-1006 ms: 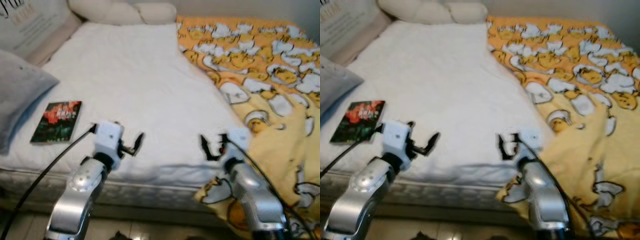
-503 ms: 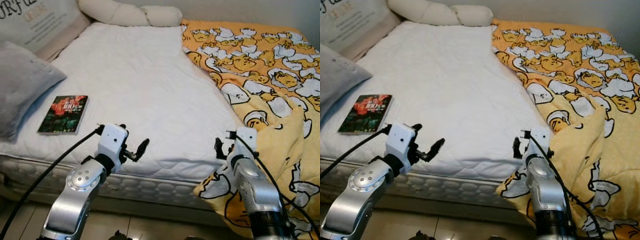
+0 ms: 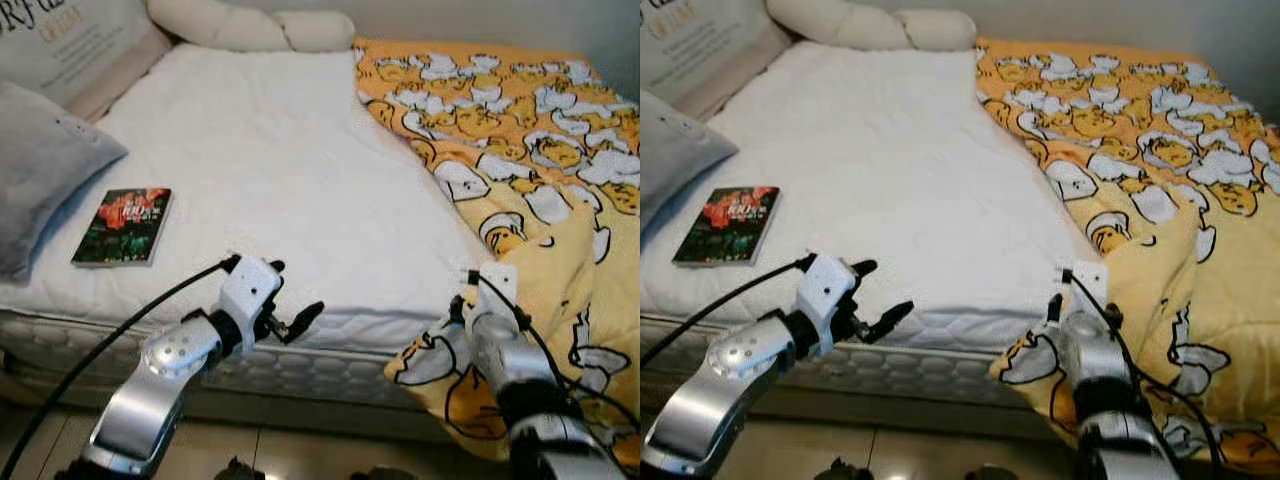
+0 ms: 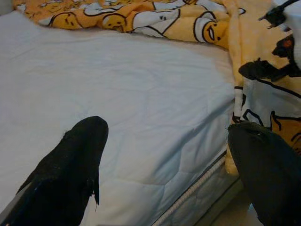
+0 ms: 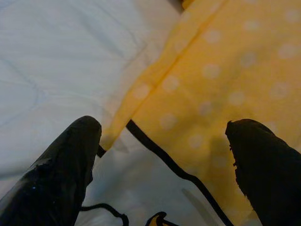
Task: Clean up the room
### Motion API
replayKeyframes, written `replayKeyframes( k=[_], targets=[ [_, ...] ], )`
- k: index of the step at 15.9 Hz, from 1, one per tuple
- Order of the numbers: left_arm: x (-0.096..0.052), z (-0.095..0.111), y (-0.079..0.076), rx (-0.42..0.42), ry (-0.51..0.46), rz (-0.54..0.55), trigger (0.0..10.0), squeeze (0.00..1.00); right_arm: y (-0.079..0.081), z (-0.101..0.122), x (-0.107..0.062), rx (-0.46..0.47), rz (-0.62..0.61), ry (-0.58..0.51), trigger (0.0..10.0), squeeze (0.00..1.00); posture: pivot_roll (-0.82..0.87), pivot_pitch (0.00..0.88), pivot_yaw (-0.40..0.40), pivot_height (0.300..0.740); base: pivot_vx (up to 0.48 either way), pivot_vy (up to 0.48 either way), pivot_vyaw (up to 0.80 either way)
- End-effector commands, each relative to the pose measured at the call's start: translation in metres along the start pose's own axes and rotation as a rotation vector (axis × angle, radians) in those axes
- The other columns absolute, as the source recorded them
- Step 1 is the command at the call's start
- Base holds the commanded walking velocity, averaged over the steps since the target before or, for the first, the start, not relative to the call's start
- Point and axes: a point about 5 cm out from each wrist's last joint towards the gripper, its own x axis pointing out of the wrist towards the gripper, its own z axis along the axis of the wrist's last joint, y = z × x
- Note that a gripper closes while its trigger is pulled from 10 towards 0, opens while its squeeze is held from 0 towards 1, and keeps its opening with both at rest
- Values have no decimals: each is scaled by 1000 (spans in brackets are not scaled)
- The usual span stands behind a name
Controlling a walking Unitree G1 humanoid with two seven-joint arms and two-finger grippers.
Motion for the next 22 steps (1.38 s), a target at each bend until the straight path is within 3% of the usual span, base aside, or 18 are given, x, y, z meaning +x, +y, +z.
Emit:
replayKeyframes(
  k=[1, 2, 3, 4, 6, 7, 8, 9, 10, 22],
  targets=[
    [0, -1, 2, 20, 11, -10, 10000, 0, -1, -1, 3, 53, 11, 7, 10000, 0, -91, 68, -16, 740, 0, 0, 0],
    [0, -1, 2, 26, 13, -15, 10000, 0, 1, -1, 5, 120, 56, 17, 8039, 0, -87, 85, -5, 740, 0, 0, 0],
    [-1, 0, 3, 31, 15, -20, 10000, 0, 4, 2, 6, 185, 107, 21, 7608, 0, -79, 106, 3, 740, 0, 0, 0],
    [-2, 1, 4, 38, 18, -27, 10000, 0, 5, 4, 7, 227, 145, 25, 7804, 0, -75, 122, 7, 740, 0, 0, 0],
    [-6, 2, 4, 58, 30, -59, 10000, 0, -6, 14, 12, 160, 111, 2, 8157, 0, -59, 171, 14, 740, 0, 0, 0],
    [-7, 2, 3, 60, 30, -67, 10000, 0, -12, 18, 14, 156, 71, -8, 5255, 0, -58, 183, 17, 740, 0, 0, 0],
    [-8, 2, 3, 60, 31, -71, 10000, 0, -16, 21, 15, 164, 44, -18, 3922, 0, -58, 186, 17, 740, 0, 0, 0],
    [-8, 2, 3, 59, 30, -73, 10000, 0, -17, 22, 15, 169, 35, -21, 1529, 0, -61, 194, 20, 740, 0, 0, 0],
    [-9, 2, 3, 56, 27, -75, 10000, 0, -17, 23, 15, 177, 34, -25, 0, 0, -61, 194, 19, 740, 0, 0, 0],
    [-5, 3, -1, 65, 30, -136, 10000, 0, -7, 19, 15, 198, 103, -20, 0, 0, -74, 173, 17, 740, 0, 0, 0]
  ],
)
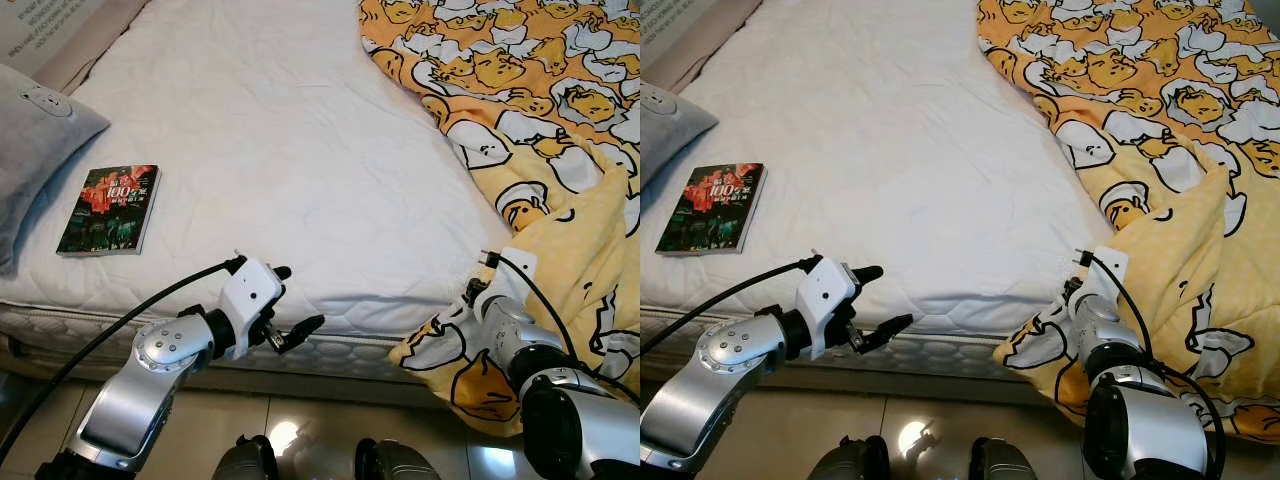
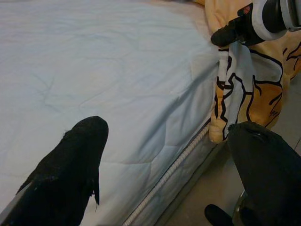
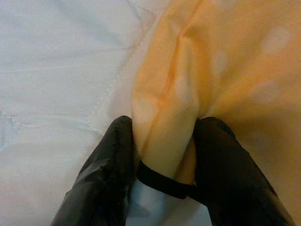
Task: Clean up the room
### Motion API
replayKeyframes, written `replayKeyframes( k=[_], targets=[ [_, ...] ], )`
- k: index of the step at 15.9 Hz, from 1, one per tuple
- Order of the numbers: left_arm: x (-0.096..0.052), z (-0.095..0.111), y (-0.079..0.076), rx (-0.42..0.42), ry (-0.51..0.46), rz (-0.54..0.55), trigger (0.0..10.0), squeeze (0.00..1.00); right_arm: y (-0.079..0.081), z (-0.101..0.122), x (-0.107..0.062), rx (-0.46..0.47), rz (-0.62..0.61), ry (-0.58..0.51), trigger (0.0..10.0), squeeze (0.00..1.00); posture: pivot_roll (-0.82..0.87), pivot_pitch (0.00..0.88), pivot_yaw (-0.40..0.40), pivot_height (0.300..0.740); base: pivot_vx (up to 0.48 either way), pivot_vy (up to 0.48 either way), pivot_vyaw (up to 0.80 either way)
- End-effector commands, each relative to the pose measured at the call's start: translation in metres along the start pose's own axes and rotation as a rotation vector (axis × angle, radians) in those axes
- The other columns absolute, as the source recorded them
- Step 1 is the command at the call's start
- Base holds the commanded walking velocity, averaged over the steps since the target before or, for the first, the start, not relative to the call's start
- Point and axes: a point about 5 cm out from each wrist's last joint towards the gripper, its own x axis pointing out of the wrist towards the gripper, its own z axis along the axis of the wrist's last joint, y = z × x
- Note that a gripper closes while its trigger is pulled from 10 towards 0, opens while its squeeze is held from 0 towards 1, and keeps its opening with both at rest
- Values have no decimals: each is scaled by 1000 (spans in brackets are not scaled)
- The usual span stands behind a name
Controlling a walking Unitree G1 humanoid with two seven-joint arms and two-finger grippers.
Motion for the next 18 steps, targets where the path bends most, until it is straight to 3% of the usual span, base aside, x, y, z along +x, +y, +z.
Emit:
replayKeyframes(
  k=[1, 12, 18],
  targets=[
    [1, 1, -2, 8, -4, -14, 10000, 0, 2, -4, 0, 11, 15, 21, 0, 0, -74, 172, 16, 740, 0, 0, 0],
    [1, -2, -4, 7, 16, -43, 10000, 0, 3, -11, -1, -1, 47, 33, 0, 0, -81, 156, 13, 740, 0, 0, 0],
    [0, -5, -4, 8, 19, -37, 10000, 0, -6, -22, -2, 22, 132, 42, 0, 0, -89, 131, 12, 740, 0, 0, 0]
  ],
)
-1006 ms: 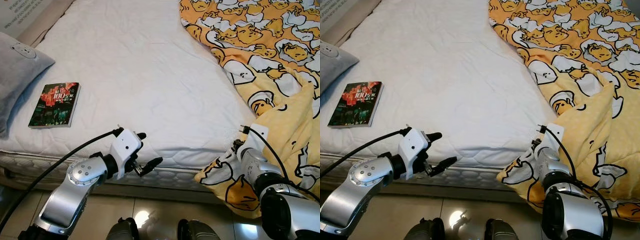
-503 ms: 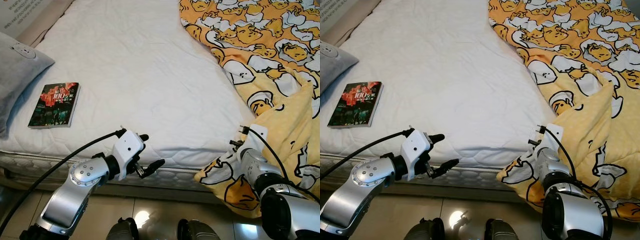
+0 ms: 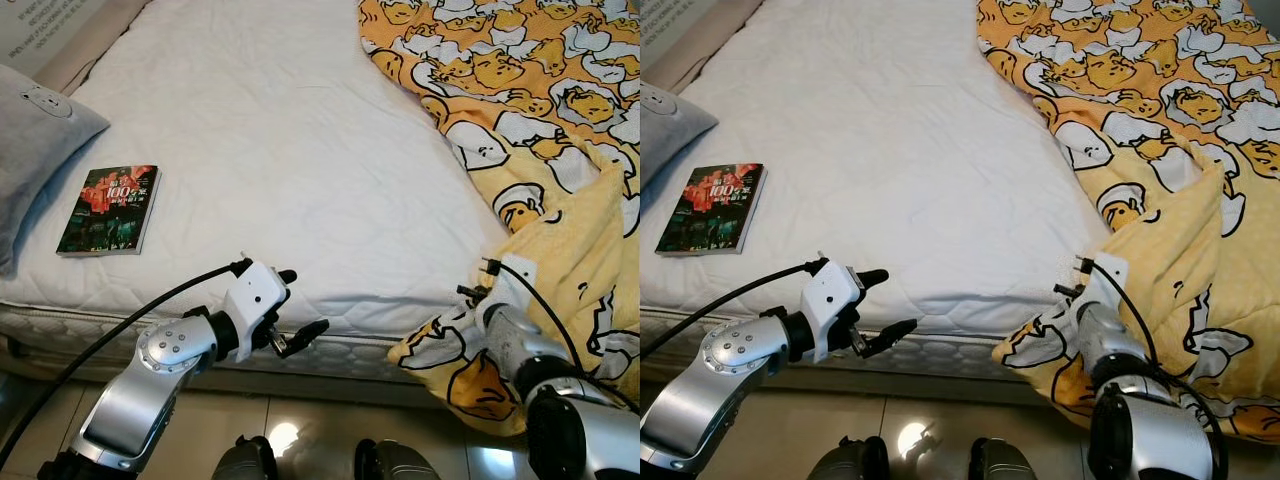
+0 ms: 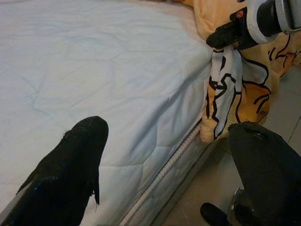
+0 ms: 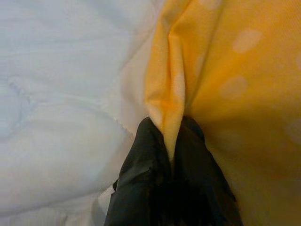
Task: Clean up the room
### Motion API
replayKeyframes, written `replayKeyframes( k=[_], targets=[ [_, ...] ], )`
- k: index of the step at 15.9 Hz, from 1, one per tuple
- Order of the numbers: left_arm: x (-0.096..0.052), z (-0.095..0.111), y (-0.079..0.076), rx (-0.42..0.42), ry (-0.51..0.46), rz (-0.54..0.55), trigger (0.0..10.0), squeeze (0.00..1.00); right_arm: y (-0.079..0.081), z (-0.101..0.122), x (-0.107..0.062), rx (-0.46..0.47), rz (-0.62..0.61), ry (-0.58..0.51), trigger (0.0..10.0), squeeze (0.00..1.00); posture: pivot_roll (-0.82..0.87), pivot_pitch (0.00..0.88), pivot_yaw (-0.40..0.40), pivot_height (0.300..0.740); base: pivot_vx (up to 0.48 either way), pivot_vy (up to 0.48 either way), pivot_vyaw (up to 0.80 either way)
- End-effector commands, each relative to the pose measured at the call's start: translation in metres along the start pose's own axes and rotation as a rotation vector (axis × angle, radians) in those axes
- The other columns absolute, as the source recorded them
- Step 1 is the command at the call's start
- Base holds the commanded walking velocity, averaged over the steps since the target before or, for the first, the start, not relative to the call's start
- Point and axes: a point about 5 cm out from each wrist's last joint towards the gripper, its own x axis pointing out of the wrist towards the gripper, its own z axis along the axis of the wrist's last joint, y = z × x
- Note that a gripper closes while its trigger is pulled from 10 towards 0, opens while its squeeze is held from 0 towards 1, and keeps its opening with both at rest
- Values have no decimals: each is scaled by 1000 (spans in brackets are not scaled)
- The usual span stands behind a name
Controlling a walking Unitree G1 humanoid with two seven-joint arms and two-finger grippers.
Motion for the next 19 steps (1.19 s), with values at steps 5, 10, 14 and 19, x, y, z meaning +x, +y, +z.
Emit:
replayKeyframes(
  k=[5, 10, 14, 19],
  targets=[
    [-2, -4, -2, 3, 12, -5, 10000, 0, 54, -29, -28, -256, 778, -2, 0, 0, -92, 121, 10, 740, 0, 0, 0],
    [-2, -5, -5, 2, 13, -20, 10000, 0, 36, -78, -90, -598, 1272, 299, 0, 0, -96, 117, 15, 740, 0, 0, 0],
    [-1, -5, -8, 5, 14, -41, 10000, 0, 23, -90, -108, -725, 1292, 405, 9725, 0, -96, 117, 16, 740, 0, 0, 0],
    [0, -6, -7, 13, 17, -37, 10000, 0, 34, -73, -85, -616, 1020, 250, 10000, 1000, -94, 119, 18, 740, 0, 0, 0]
  ],
)
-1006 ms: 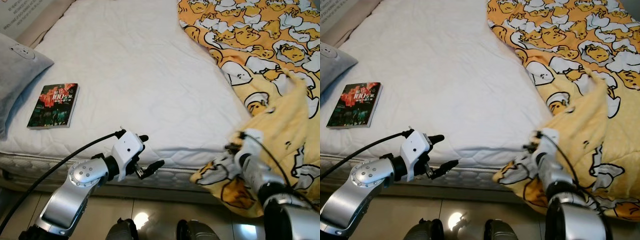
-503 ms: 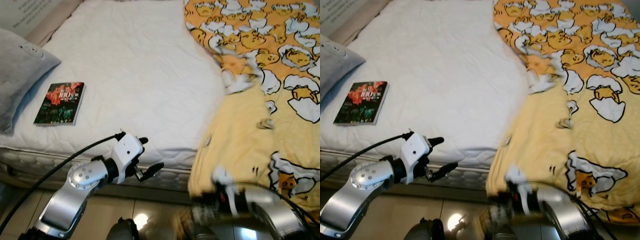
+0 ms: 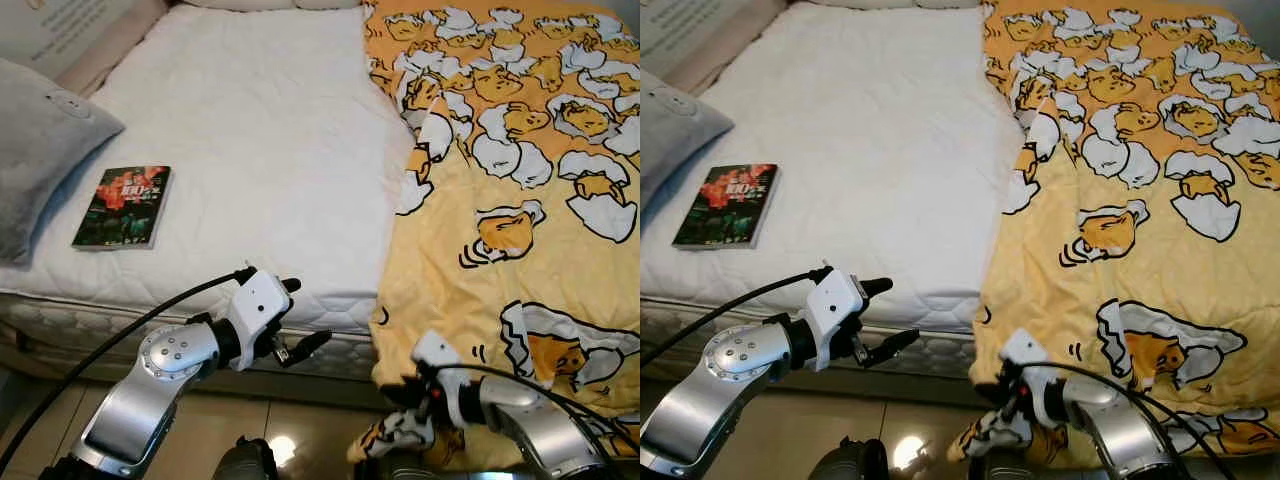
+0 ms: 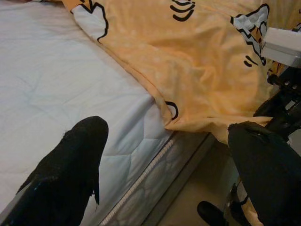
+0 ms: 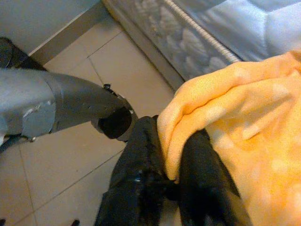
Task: Clean up the room
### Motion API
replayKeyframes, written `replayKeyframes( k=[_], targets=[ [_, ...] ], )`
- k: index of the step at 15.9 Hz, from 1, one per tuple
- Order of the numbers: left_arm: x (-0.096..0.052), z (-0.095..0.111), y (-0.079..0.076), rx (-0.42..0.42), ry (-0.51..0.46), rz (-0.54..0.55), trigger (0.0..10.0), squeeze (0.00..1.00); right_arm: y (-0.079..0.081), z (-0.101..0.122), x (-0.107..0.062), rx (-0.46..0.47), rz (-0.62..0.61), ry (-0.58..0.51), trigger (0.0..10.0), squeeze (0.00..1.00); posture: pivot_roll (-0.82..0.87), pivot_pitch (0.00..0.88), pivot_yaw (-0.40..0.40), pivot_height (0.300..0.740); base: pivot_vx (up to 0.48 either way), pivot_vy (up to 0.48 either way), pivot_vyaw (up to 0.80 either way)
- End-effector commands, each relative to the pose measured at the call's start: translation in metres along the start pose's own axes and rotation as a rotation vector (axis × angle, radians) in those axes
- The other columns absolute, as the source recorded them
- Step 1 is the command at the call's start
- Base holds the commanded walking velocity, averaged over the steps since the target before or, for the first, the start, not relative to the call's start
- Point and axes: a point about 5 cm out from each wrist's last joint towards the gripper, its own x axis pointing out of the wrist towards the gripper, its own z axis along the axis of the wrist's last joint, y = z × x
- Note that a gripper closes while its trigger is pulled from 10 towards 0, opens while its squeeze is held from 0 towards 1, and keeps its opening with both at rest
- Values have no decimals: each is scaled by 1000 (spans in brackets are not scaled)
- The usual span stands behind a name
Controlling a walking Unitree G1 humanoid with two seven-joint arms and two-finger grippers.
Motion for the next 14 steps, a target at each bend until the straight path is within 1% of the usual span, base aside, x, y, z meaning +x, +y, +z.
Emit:
replayKeyframes(
  k=[1, 3, 5, 6, 7, 8, 9, 10, 11, 13, 14],
  targets=[
    [-1, -2, 0, 12, 11, -4, 10000, 0, 3, 3, -1, 8, 8, -17, 10000, 1000, -96, 117, 20, 740, 0, 0, 0],
    [0, -2, 0, 16, 12, -6, 10000, 0, 8, 2, 1, -15, 34, 1, 10000, 1000, -96, 116, 19, 740, 0, 0, 0],
    [0, -2, 0, 18, 14, -7, 10000, 0, 11, 7, 2, -9, 50, -2, 10000, 1000, -96, 117, 17, 740, 0, 0, 0],
    [0, -2, 0, 18, 14, -7, 10000, 0, 12, 10, 2, -25, 52, -4, 10000, 1000, -96, 118, 15, 740, 0, 0, 0],
    [0, -2, 0, 17, 15, -5, 10000, 0, 7, 16, 4, -27, 0, -21, 10000, 1000, -96, 118, 15, 740, 0, 0, 0],
    [-1, -3, 1, 14, 15, 0, 10000, 0, -3, 28, 12, -18, -130, -69, 10000, 1000, -99, 130, 12, 740, 0, 0, 0],
    [-1, -3, 0, 12, 14, 3, 10000, 0, -7, 33, 17, -12, -196, -96, 10000, 1000, -100, 133, 12, 740, 0, 0, 0],
    [-1, -3, 0, 10, 13, 6, 10000, 0, -11, 43, 26, 8, -275, -129, 10000, 1000, -99, 140, 13, 740, 0, 0, 0],
    [-1, -2, 0, 10, 13, 8, 10000, 0, -12, 49, 32, 26, -305, -144, 10000, 1000, -99, 140, 13, 740, 0, 0, 0],
    [-1, -1, 1, 6, 10, 19, 10000, 0, -19, 73, 52, 61, -406, -171, 10000, 1000, -95, 173, 17, 740, 0, 0, 0],
    [-1, -1, 1, 6, 11, 20, 10000, 0, -20, 77, 54, 67, -425, -173, 10000, 1000, -95, 173, 17, 740, 0, 0, 0]
  ],
)
